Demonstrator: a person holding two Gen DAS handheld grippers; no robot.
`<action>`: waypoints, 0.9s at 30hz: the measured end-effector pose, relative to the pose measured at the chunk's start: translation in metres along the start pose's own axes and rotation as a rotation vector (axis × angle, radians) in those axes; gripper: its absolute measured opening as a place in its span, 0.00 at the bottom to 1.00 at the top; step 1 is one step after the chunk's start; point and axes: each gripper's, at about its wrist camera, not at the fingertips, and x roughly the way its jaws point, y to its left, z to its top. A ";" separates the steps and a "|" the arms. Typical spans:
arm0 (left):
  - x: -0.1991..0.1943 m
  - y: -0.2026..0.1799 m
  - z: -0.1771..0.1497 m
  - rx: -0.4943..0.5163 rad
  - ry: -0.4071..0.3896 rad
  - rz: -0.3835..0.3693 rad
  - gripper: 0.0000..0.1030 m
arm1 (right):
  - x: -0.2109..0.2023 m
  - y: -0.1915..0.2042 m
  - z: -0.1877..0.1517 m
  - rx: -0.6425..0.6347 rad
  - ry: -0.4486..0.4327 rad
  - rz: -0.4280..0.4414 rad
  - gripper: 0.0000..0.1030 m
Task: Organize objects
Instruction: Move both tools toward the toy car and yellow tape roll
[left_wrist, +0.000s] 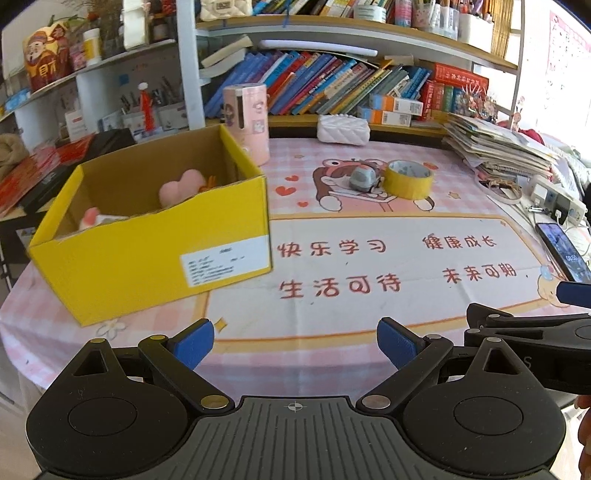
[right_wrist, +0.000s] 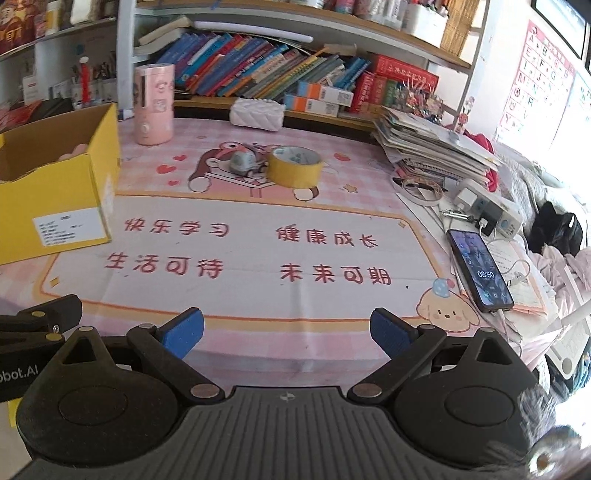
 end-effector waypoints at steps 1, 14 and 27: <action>0.004 -0.002 0.004 -0.001 0.000 0.001 0.94 | 0.005 -0.002 0.003 0.001 0.003 0.001 0.95; 0.055 -0.035 0.051 -0.030 -0.004 0.007 0.94 | 0.064 -0.035 0.055 -0.018 0.002 0.029 0.95; 0.091 -0.061 0.084 -0.037 -0.027 0.069 0.94 | 0.120 -0.068 0.095 -0.015 0.011 0.182 0.87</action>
